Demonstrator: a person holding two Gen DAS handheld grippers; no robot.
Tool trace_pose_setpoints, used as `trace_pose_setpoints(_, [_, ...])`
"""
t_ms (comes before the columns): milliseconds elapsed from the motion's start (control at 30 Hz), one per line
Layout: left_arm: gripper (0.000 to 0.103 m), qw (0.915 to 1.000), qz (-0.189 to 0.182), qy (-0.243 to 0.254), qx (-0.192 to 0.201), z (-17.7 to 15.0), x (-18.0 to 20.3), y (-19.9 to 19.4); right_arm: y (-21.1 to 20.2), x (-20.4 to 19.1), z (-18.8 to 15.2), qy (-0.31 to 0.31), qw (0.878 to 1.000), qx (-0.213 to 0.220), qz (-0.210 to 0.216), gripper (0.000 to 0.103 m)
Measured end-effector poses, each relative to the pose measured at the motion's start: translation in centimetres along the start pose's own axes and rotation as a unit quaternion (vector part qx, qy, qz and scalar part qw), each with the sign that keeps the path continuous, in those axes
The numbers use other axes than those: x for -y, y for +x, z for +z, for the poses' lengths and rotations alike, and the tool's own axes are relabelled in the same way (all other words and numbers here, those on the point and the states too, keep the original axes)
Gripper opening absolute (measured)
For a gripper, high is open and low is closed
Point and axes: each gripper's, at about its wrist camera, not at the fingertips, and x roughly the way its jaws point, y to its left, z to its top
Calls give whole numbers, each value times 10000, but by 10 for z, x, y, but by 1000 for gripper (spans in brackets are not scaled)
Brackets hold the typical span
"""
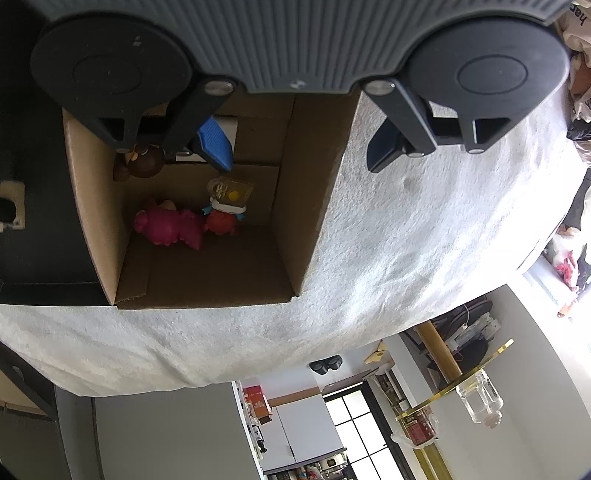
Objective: Organize rigid objects
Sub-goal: 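Move the right gripper to the lavender bunny cube and close on it, then lift the lavender bunny cube with the right gripper over the box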
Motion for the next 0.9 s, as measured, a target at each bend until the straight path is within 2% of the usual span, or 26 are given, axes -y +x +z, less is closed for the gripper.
trace_pose_setpoints(533, [79, 9995, -213, -221, 68, -6, -24, -1, -41, -40, 27, -391, 9958, 727, 389, 44])
trace_pose_setpoints(900, [79, 9983, -408, -403, 43, -13, -39, 4, -59, -71, 43, -619, 9906, 1044, 638, 44])
